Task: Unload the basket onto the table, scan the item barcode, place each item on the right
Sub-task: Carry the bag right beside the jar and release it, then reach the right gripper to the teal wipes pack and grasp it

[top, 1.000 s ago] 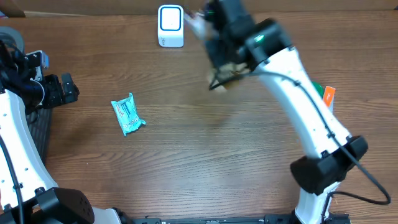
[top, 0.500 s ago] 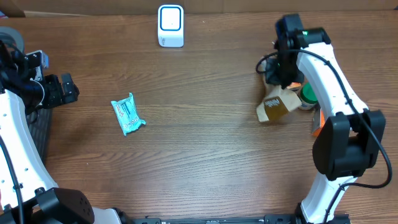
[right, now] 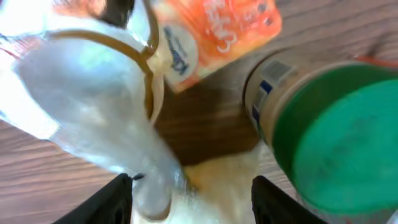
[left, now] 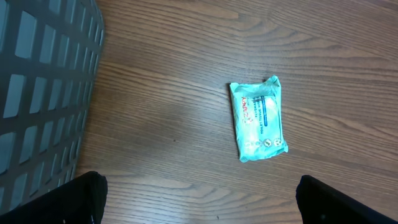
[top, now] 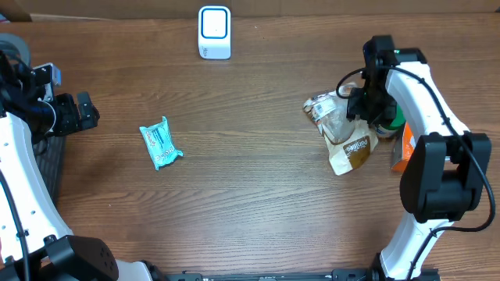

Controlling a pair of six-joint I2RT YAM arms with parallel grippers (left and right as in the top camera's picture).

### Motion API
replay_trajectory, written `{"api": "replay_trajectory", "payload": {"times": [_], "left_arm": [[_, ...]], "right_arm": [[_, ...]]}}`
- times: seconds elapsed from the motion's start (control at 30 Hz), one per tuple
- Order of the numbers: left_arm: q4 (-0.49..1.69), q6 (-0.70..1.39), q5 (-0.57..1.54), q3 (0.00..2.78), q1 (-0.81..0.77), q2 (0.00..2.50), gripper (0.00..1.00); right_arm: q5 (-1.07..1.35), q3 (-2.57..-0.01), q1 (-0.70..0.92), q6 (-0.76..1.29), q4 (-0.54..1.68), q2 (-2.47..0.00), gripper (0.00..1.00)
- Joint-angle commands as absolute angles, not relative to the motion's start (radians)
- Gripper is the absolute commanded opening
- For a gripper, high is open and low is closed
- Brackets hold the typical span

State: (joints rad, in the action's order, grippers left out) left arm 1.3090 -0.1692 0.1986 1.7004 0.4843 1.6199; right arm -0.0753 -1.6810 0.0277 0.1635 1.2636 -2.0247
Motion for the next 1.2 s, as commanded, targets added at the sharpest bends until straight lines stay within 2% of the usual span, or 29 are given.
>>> {"api": "replay_trajectory", "payload": {"times": [0.0, 0.07, 0.13, 0.17, 0.27, 0.43, 0.6, 0.87, 0.93, 1.03, 1.17], "left_arm": [[1.307, -0.195, 0.207, 1.7, 0.477, 1.615, 1.0], [1.307, -0.196, 0.207, 1.7, 0.477, 1.615, 1.0], [1.307, -0.196, 0.207, 1.7, 0.477, 1.615, 1.0], [1.307, -0.196, 0.207, 1.7, 0.477, 1.615, 1.0], [1.307, -0.195, 0.207, 1.7, 0.477, 1.615, 1.0], [1.307, -0.196, 0.207, 1.7, 0.477, 1.615, 1.0], [1.307, -0.195, 0.207, 1.7, 0.477, 1.615, 1.0], [1.307, -0.196, 0.207, 1.7, 0.477, 1.615, 1.0], [1.307, -0.196, 0.207, 1.7, 0.477, 1.615, 1.0], [1.307, -0.196, 0.207, 1.7, 0.477, 1.615, 1.0], [1.307, -0.195, 0.207, 1.7, 0.477, 1.615, 0.99]], "right_arm": [[-0.026, -1.836, 0.033, 0.168, 1.317, -2.013, 0.61], [0.004, -1.913, 0.042, 0.168, 1.366, -2.013, 0.68], [0.056, -1.985, 0.054, 0.168, 1.406, -2.013, 0.82], [0.091, -2.01, 0.059, 0.168, 1.414, -2.013, 0.85], [0.261, -2.043, 0.074, 0.168, 1.375, -2.013, 0.86], [0.56, -1.998, 0.141, 0.248, 1.157, -2.023, 0.86], [0.562, -1.913, 0.316, 0.42, 0.903, -2.07, 0.8], [0.477, -1.871, 0.571, 0.457, 0.73, -2.202, 0.73], [0.472, -1.871, 0.664, 0.457, 0.677, -2.278, 0.66], [0.473, -1.871, 0.709, 0.457, 0.635, -2.327, 0.57], [0.476, -1.871, 0.749, 0.456, 0.581, -2.364, 0.51]]}}
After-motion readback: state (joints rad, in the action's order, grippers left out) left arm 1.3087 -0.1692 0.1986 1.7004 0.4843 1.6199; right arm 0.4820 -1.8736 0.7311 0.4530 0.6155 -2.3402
